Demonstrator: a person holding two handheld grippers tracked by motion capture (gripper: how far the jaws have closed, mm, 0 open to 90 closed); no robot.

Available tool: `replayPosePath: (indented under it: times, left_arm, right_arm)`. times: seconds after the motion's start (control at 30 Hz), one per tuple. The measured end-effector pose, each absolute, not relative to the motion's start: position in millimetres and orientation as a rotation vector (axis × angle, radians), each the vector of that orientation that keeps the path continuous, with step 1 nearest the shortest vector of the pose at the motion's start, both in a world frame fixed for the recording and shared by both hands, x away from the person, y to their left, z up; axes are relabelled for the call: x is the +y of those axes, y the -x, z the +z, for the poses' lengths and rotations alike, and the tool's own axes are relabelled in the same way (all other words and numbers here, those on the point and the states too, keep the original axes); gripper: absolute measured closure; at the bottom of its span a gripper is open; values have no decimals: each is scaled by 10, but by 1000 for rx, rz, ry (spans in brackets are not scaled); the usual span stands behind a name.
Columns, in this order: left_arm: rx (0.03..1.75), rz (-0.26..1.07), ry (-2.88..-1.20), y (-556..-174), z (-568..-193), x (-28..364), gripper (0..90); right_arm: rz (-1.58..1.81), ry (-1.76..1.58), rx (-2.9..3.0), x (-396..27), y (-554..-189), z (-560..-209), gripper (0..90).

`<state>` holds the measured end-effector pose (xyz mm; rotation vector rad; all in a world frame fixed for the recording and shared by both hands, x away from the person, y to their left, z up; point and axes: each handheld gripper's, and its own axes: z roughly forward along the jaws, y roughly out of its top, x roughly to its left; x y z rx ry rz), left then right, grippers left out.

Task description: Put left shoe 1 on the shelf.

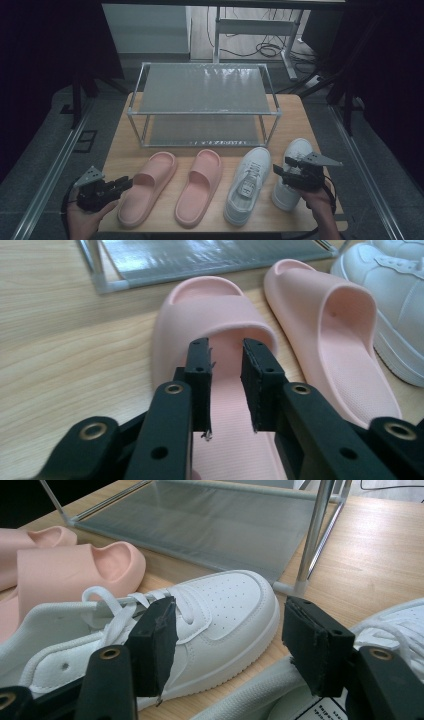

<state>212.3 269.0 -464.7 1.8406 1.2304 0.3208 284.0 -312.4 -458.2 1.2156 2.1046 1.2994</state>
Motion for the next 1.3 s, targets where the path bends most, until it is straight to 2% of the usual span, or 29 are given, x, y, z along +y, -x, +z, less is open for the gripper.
replayPosePath:
  times: [0.37,0.77,1.0,1.3]
  left_arm:
    - [1215,240,-1903,-2119,-4811,2416,679]
    - [1221,227,-1953,-2256,-4919,2179,659]
    - [1225,225,-1970,-2377,-4963,2074,669]
    - [1248,265,-2015,-2472,-5019,1942,726]
  right_arm:
    - [1306,-1204,2102,-3119,-2829,-4558,391]
    - [1306,-1201,2105,-3113,-2830,-4562,391]
    - [1307,-1204,2106,-3116,-2831,-4562,391]
    - [1303,-1204,2109,-3119,-2834,-4565,391]
